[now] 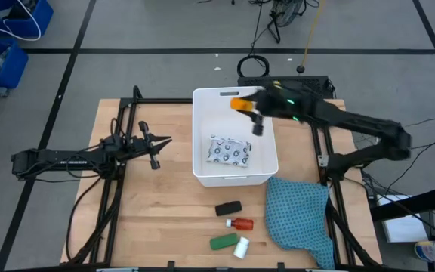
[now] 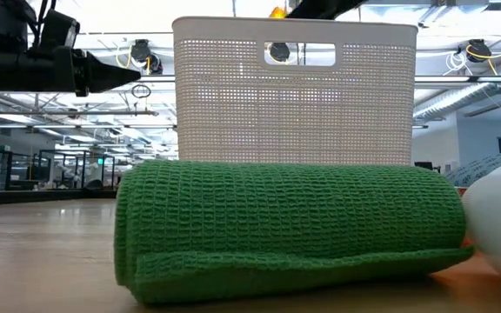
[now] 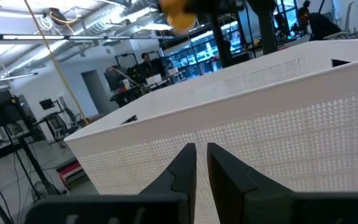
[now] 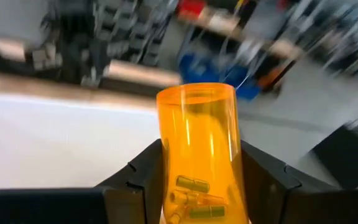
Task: Pick & place medical supplies in basket/bin
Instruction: Put the orange pill bottle into the white bin
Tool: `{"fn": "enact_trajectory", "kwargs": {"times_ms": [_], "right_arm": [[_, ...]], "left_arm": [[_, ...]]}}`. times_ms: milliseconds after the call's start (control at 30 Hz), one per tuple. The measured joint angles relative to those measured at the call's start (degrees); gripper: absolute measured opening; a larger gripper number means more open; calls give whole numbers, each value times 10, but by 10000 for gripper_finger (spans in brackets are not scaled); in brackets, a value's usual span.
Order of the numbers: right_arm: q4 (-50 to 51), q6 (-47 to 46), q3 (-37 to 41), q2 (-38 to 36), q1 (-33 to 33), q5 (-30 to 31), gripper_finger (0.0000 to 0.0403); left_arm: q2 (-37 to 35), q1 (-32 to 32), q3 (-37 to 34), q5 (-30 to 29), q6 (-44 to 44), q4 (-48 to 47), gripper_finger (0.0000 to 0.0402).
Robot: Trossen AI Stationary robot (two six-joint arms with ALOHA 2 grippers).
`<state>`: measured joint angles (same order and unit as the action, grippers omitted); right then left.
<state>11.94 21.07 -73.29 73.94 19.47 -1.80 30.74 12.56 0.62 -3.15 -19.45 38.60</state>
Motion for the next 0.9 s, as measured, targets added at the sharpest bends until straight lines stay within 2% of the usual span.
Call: {"fn": "enact_trajectory", "kwargs": {"times_ms": [100, 200, 367, 467, 567, 900], "right_arm": [[58, 19, -59, 83, 23, -43, 156], [90, 37, -99, 150, 37, -60, 156], [152, 83, -118, 230, 49, -74, 156], [174, 99, -118, 263, 48, -70, 156], [170, 94, -118, 286, 48, -38, 156], [191, 114, -116, 331, 56, 0, 157]], "left_arm": [[0, 0, 0, 0, -4, 10, 44], [0, 0, 0, 0, -4, 15, 44], [0, 0, 0, 0, -4, 16, 44], [0, 0, 0, 0, 2, 16, 44], [0, 0, 0, 1, 6, 15, 44], [0, 0, 0, 1, 15, 1, 44]]}}
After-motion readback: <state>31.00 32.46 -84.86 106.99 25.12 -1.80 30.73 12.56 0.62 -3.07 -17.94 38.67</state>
